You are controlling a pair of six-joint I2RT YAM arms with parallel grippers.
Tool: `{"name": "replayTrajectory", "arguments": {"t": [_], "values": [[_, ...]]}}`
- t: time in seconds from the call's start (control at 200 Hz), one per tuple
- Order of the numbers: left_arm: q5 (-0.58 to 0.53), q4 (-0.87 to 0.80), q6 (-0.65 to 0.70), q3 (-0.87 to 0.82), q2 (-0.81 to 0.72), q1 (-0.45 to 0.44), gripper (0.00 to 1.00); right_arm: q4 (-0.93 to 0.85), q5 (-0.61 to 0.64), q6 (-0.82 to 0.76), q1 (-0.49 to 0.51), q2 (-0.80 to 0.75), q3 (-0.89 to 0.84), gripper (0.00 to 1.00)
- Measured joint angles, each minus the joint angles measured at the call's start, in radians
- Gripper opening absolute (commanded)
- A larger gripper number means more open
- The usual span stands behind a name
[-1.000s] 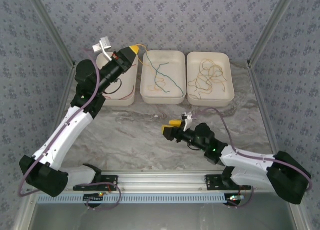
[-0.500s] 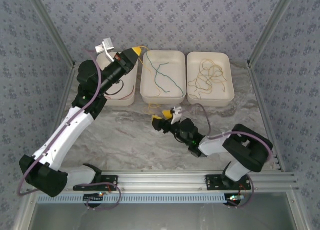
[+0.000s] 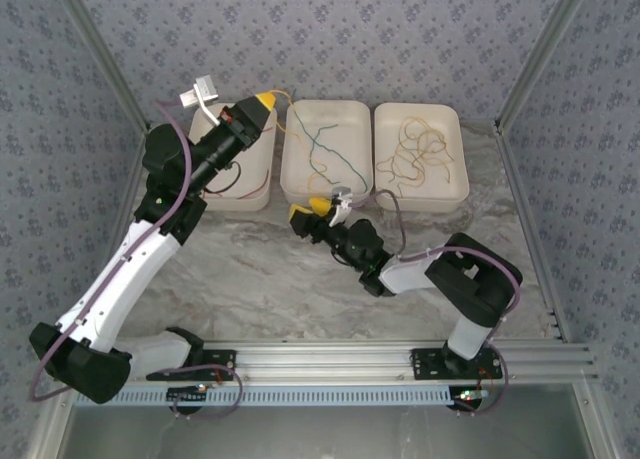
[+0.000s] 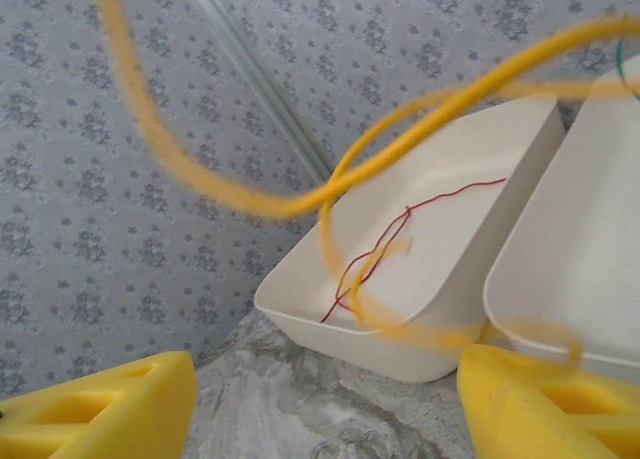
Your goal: Untangle the cables
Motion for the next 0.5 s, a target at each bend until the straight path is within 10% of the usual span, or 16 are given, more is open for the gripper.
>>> {"name": "replayTrajectory", "arguments": {"t": [0.265, 0.435, 0.5], "values": [[0.0, 0.0, 0.0, 0.0, -0.001, 0.0, 0.0, 0.001, 0.0, 0.03, -0.026, 0.016, 0.045, 0.64], [-0.004, -0.009, 0.003, 0.0, -0.011, 0.0, 0.0, 0.002, -0.011, 0.057, -0.042, 0.021, 0.049, 0.06], [-0.008, -0.026, 0.012, 0.001, -0.017, 0.0, 0.0, 0.0, -0.024, 0.077, -0.058, 0.022, 0.05, 0.0]]}}
